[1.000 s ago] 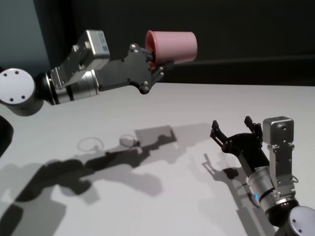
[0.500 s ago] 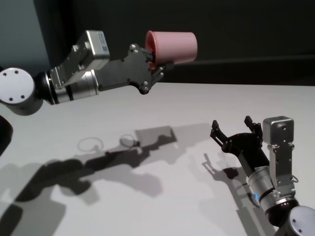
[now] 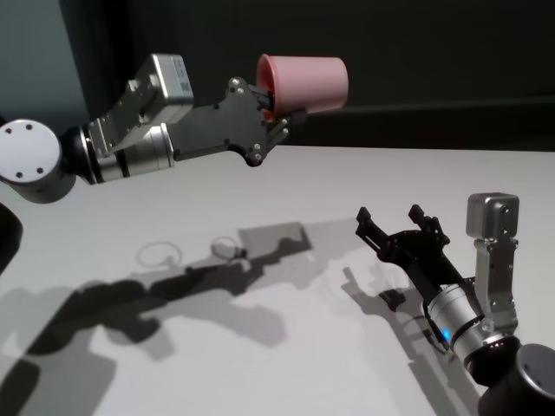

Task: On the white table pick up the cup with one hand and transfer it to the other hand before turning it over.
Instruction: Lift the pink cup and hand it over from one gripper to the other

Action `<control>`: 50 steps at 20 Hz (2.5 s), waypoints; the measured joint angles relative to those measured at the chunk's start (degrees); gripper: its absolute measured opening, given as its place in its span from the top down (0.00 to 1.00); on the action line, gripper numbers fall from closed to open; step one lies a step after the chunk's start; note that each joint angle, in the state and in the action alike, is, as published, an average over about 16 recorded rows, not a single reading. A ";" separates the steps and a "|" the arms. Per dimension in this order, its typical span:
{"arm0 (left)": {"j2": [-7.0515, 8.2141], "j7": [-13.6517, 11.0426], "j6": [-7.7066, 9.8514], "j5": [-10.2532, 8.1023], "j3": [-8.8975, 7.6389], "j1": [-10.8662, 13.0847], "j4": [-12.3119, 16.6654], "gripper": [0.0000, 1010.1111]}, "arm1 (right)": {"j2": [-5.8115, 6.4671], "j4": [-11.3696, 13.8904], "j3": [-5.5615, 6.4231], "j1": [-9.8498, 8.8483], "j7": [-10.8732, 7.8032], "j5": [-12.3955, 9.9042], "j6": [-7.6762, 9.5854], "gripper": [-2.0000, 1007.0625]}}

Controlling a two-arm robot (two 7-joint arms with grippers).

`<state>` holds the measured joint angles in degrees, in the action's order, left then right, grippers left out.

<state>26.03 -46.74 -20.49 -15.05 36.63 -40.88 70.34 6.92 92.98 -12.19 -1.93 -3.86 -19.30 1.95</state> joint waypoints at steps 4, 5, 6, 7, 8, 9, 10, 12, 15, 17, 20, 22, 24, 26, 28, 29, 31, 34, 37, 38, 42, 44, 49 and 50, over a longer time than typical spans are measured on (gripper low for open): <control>0.02 -0.03 -0.03 0.01 0.02 -0.02 0.02 0.96 | -1.02 -0.10 2.12 0.56 -4.57 -7.00 2.99 0.01; 0.02 -0.03 -0.03 0.01 0.02 -0.02 0.02 0.96 | -1.27 -0.13 2.71 0.68 -5.68 -8.96 3.77 0.01; 0.03 -0.04 -0.04 0.01 0.03 -0.02 0.02 0.96 | -1.52 -0.18 3.31 0.80 -6.81 -10.99 4.56 0.01; 0.03 -0.04 -0.04 0.01 0.03 -0.03 0.02 0.96 | -1.75 -0.24 3.88 0.92 -7.89 -12.97 5.30 0.01; 0.03 -0.05 -0.05 0.01 0.04 -0.03 0.03 0.96 | -1.97 -0.32 4.44 1.05 -8.96 -14.95 6.04 0.01; 0.04 -0.05 -0.05 0.01 0.04 -0.04 0.03 0.96 | -2.18 -0.42 4.97 1.19 -10.03 -16.92 6.73 0.01; 0.04 -0.05 -0.06 0.01 0.04 -0.04 0.03 0.96 | -2.36 -0.56 5.44 1.33 -11.04 -18.78 7.35 0.01; 0.05 -0.06 -0.07 0.01 0.05 -0.05 0.03 0.96 | -2.71 -0.92 6.30 1.65 -13.08 -22.44 8.51 0.01; 0.06 -0.06 -0.08 0.01 0.05 -0.06 0.03 0.96 | -3.22 -1.82 7.31 2.26 -16.35 -27.57 10.12 0.01; 0.06 -0.06 -0.08 0.01 0.05 -0.06 0.04 0.96 | -3.52 -2.65 7.82 2.76 -18.50 -30.70 11.16 0.01; 0.07 -0.06 -0.09 0.01 0.06 -0.07 0.04 0.96 | -3.85 -4.08 8.23 3.55 -21.53 -34.59 12.48 0.01; 0.07 -0.06 -0.09 0.01 0.06 -0.07 0.04 0.96 | -4.02 -5.06 8.34 4.07 -23.48 -36.78 13.23 0.01; 0.07 -0.06 -0.10 0.01 0.06 -0.07 0.04 0.96 | -4.18 -6.07 8.36 4.59 -25.43 -38.78 13.92 0.01; 0.07 -0.06 -0.10 0.01 0.06 -0.07 0.04 0.96 | -4.34 -7.07 8.30 5.11 -27.38 -40.64 14.55 0.01; 0.07 -0.06 -0.10 0.01 0.06 -0.07 0.04 0.96 | -4.51 -8.06 8.21 5.61 -29.28 -42.39 15.12 0.01; 0.07 -0.06 -0.10 0.01 0.06 -0.07 0.04 0.96 | -4.62 -8.55 8.15 5.87 -30.16 -43.20 15.36 0.01; 0.07 -0.06 -0.10 0.01 0.06 -0.07 0.04 0.96 | -4.83 -9.50 7.99 6.37 -31.71 -44.66 15.73 0.01; 0.07 -0.06 -0.10 0.01 0.06 -0.07 0.04 0.96 | -5.17 -10.77 7.67 7.10 -33.50 -46.23 15.90 0.01; 0.07 -0.06 -0.09 0.01 0.06 -0.07 0.04 0.96 | -5.52 -12.00 7.27 7.88 -34.90 -47.38 15.77 0.01; 0.07 -0.06 -0.09 0.01 0.06 -0.07 0.04 0.96 | -5.64 -12.41 7.13 8.16 -35.31 -47.70 15.68 0.01; 0.07 -0.06 -0.09 0.01 0.06 -0.07 0.04 0.96 | -6.18 -14.08 6.59 9.33 -36.74 -48.84 15.15 0.01; 0.07 -0.06 -0.09 0.01 0.06 -0.07 0.04 0.96 | -6.48 -14.91 6.33 9.95 -37.36 -49.38 14.85 0.01; 0.07 -0.06 -0.09 0.01 0.06 -0.07 0.04 0.96 | -7.19 -16.85 5.67 11.58 -38.72 -50.61 14.09 0.01; 0.07 -0.06 -0.09 0.01 0.06 -0.07 0.04 0.96 | -7.32 -17.21 5.56 11.90 -38.97 -50.85 13.95 0.01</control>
<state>26.10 -46.79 -20.58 -15.04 36.69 -40.95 70.38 -0.40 75.77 -6.63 9.97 -42.83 -70.15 15.89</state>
